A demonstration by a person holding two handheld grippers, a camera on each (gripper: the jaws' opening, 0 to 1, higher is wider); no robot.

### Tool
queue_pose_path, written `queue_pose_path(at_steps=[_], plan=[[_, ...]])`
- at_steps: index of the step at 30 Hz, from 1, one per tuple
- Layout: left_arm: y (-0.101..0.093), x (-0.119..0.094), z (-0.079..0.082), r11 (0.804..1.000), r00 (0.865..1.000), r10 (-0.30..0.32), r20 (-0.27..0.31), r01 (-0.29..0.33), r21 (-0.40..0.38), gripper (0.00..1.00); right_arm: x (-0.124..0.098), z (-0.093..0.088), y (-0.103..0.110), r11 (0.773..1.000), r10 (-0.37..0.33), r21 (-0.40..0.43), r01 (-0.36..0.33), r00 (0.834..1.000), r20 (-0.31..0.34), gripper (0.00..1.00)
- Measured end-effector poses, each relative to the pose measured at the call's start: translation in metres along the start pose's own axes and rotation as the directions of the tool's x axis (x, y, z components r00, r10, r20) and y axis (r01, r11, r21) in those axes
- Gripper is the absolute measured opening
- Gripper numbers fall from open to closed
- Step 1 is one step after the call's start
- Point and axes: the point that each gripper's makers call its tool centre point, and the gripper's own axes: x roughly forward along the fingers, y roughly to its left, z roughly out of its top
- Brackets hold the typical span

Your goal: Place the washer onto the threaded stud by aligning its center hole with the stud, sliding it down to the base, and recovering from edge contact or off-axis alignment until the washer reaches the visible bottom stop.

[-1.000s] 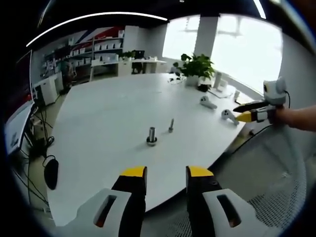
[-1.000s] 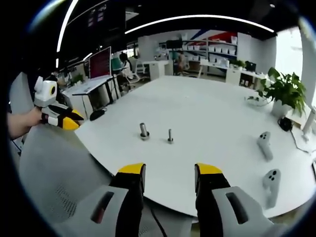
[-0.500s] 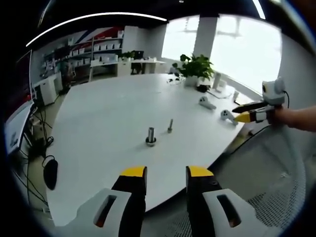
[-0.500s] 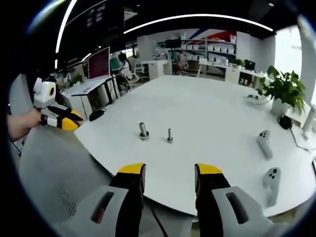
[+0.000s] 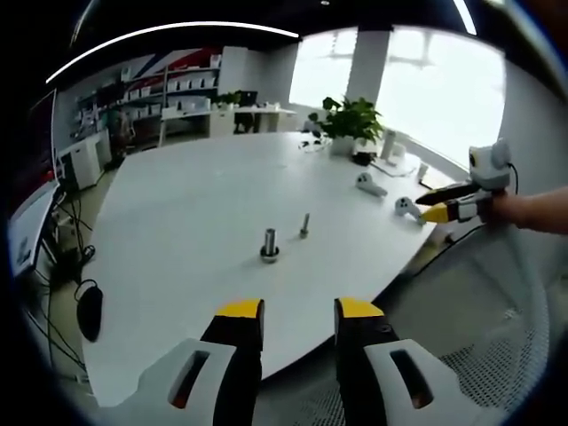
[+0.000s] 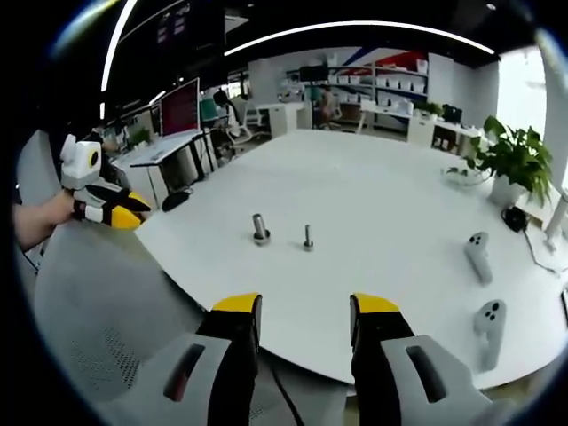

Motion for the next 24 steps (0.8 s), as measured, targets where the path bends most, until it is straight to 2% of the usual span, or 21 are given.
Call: queue_pose_path(at_steps=[24], plan=[[-0.001,0.0001,-0.0029,1.0,1.0,-0.006,-0.011,0.007,0.008,0.29,0.002,-0.0061,-0.0011,1.0,0.002,0.007,-0.002,0.999,-0.033,0.41]])
